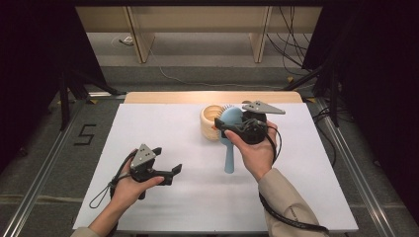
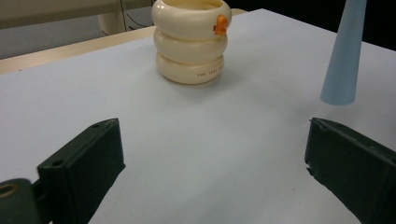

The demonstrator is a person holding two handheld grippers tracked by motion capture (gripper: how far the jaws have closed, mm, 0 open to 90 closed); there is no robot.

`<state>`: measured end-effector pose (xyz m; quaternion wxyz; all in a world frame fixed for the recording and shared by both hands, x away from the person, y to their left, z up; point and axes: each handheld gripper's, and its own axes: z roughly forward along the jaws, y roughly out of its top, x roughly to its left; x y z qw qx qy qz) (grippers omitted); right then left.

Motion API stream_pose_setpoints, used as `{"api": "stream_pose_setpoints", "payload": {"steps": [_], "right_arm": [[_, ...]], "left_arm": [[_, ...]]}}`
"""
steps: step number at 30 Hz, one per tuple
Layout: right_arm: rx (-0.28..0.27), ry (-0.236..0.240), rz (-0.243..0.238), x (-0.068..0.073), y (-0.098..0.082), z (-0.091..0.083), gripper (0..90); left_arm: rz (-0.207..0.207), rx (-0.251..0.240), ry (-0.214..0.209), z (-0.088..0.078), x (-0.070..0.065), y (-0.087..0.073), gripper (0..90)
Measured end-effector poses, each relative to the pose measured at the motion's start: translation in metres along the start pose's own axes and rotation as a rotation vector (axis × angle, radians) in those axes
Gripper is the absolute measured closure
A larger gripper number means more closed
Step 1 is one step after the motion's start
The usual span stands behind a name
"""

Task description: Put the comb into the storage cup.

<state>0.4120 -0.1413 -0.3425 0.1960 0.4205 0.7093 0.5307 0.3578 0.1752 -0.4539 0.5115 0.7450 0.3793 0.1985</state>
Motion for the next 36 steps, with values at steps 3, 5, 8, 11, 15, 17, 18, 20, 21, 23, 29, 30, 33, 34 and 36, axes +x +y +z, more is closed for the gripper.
{"api": "stream_pose_setpoints", "payload": {"steps": [3, 5, 8, 11, 15, 17, 18, 20, 21, 23, 29, 30, 33, 34, 36], "right_arm": [[-0.003, -0.005, -0.001, -0.001, 0.000, -0.001, 21.4], [-0.006, -0.010, -0.002, -0.002, 0.001, -0.002, 21.4], [-0.012, -0.017, -0.001, -0.005, 0.002, -0.005, 21.4], [-0.017, -0.024, 0.003, -0.007, 0.003, -0.006, 21.4], [-0.022, -0.029, 0.007, -0.009, 0.004, -0.007, 21.4], [-0.025, -0.031, 0.008, -0.010, 0.004, -0.008, 21.4], [-0.026, -0.032, 0.009, -0.010, 0.004, -0.008, 21.4], [-0.025, -0.032, 0.009, -0.010, 0.004, -0.008, 21.4], [-0.025, -0.033, 0.010, -0.011, 0.004, -0.008, 21.4], [-0.025, -0.033, 0.011, -0.011, 0.004, -0.008, 21.4], [-0.031, -0.036, 0.013, -0.013, 0.006, -0.010, 21.4], [-0.031, -0.036, 0.012, -0.013, 0.006, -0.010, 21.4], [-0.031, -0.038, 0.015, -0.014, 0.006, -0.010, 21.4], [-0.032, -0.039, 0.015, -0.014, 0.006, -0.010, 21.4], [-0.032, -0.040, 0.016, -0.015, 0.007, -0.010, 21.4]], "left_arm": [[-0.005, 0.002, 0.008, -0.004, 0.004, -0.003, 4.1], [-0.005, 0.001, 0.014, -0.006, 0.007, -0.006, 4.2], [-0.005, 0.003, 0.023, -0.009, 0.010, -0.010, 4.2], [-0.007, -0.003, 0.037, -0.013, 0.014, -0.012, 4.1], [0.001, -0.012, 0.055, -0.015, 0.017, -0.012, 4.2], [0.005, -0.015, 0.051, -0.014, 0.017, -0.012, 4.2], [0.007, -0.014, 0.049, -0.014, 0.017, -0.012, 4.2], [0.011, -0.011, 0.050, -0.013, 0.016, -0.013, 4.2], [0.012, -0.010, 0.049, -0.013, 0.016, -0.013, 4.3], [0.012, -0.013, 0.050, -0.013, 0.016, -0.013, 4.3], [0.008, -0.024, 0.064, -0.014, 0.017, -0.013, 4.3], [0.007, -0.024, 0.064, -0.014, 0.017, -0.013, 4.3], [0.007, -0.024, 0.065, -0.014, 0.017, -0.013, 4.3], [0.006, -0.027, 0.067, -0.014, 0.017, -0.013, 4.4], [0.009, -0.026, 0.065, -0.014, 0.017, -0.013, 4.5]]}}
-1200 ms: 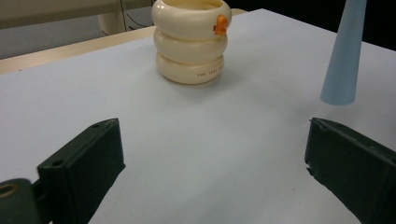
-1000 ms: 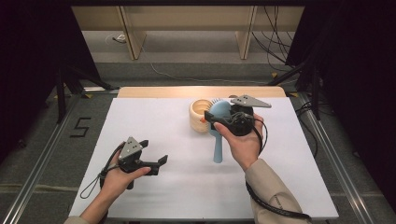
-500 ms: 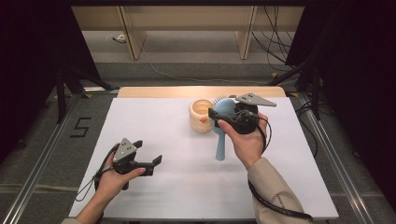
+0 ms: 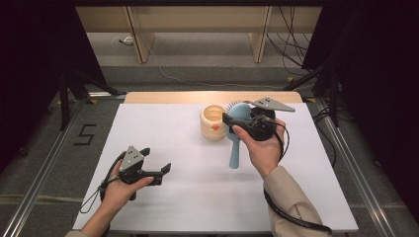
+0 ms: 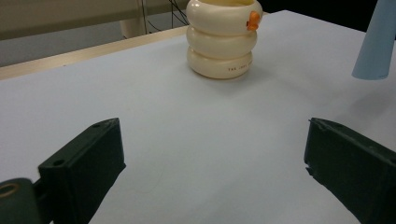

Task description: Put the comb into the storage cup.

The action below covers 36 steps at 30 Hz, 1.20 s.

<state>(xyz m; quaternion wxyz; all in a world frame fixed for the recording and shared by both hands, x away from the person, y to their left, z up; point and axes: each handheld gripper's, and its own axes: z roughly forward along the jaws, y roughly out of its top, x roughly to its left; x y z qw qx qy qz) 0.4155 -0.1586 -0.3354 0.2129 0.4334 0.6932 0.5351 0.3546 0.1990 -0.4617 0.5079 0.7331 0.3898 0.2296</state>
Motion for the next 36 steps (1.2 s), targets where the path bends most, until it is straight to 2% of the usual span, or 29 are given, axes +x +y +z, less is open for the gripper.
{"api": "stream_pose_setpoints", "payload": {"steps": [36], "right_arm": [[-0.005, -0.012, -0.007, -0.0059, 0.0001, 0.0011, 21.4]], "left_arm": [[-0.005, -0.007, -0.001, 0.0026, -0.0006, 0.0010, 5.1]]}}
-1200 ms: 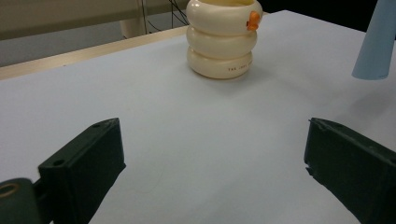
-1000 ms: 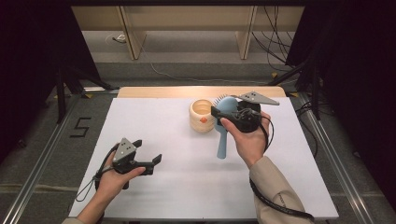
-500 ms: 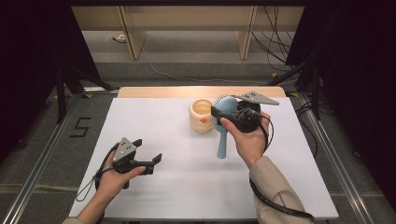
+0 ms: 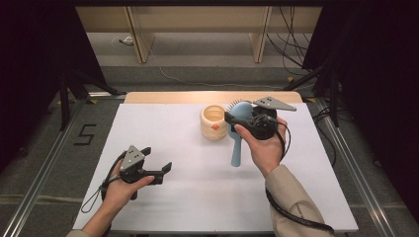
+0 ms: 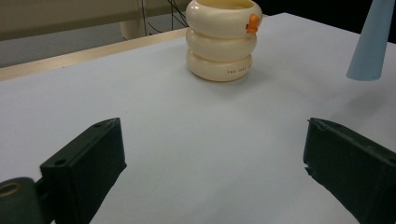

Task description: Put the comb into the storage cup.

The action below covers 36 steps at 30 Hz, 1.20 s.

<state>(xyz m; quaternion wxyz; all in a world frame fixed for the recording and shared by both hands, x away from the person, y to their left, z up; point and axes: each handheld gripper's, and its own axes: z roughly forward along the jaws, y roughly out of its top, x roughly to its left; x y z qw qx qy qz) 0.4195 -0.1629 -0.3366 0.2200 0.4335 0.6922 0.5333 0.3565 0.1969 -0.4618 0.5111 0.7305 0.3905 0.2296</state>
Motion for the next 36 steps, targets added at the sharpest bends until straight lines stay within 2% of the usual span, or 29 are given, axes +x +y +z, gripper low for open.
{"api": "stream_pose_setpoints", "payload": {"steps": [26, 36], "right_arm": [[-0.028, 0.015, -0.030, -0.006, 0.012, 0.002, 21.4], [-0.033, 0.003, -0.032, -0.009, 0.015, 0.005, 21.4]], "left_arm": [[-0.001, -0.002, 0.002, 0.000, 0.001, 0.001, 5.7], [-0.002, -0.004, 0.001, 0.000, 0.001, 0.001, 6.0]]}}
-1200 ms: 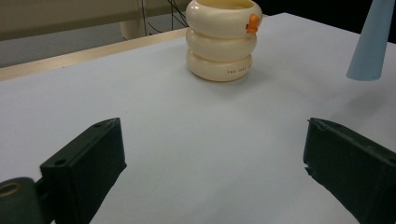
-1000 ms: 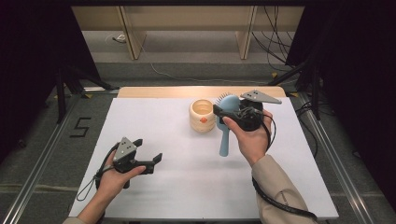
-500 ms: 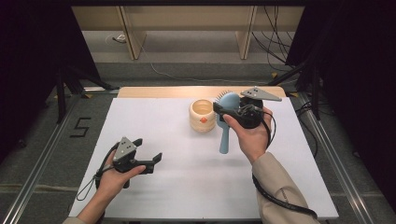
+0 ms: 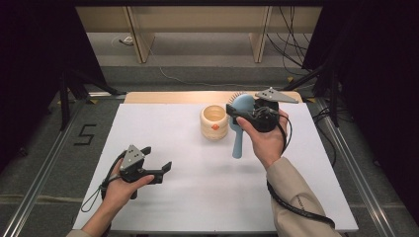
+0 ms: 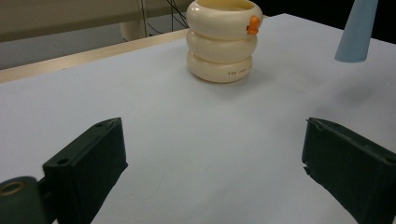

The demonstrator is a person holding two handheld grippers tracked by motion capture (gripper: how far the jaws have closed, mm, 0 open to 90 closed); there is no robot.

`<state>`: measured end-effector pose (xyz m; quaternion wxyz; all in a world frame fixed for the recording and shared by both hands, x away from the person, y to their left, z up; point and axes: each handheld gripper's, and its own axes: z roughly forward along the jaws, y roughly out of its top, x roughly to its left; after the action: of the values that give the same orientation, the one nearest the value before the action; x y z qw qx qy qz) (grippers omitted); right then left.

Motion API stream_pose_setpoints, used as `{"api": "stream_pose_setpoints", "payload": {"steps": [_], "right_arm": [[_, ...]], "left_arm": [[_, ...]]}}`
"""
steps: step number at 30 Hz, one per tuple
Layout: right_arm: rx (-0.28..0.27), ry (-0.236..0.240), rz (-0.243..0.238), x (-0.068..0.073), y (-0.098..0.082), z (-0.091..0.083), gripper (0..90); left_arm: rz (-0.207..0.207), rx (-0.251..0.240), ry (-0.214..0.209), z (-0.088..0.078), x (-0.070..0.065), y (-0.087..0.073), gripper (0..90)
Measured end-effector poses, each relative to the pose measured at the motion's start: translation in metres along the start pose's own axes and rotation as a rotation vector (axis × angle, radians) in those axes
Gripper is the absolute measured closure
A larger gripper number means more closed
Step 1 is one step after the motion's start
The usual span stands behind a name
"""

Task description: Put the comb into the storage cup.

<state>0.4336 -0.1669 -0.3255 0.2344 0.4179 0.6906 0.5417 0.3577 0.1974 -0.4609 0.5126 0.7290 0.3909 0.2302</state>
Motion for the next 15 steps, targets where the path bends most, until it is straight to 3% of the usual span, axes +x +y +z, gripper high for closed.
{"api": "stream_pose_setpoints", "payload": {"steps": [15], "right_arm": [[-0.001, -0.008, -0.005, -0.0007, 0.0072, 0.0035, 21.4]], "left_arm": [[0.003, 0.001, -0.001, 0.0007, -0.0001, 0.0001, 6.1]]}}
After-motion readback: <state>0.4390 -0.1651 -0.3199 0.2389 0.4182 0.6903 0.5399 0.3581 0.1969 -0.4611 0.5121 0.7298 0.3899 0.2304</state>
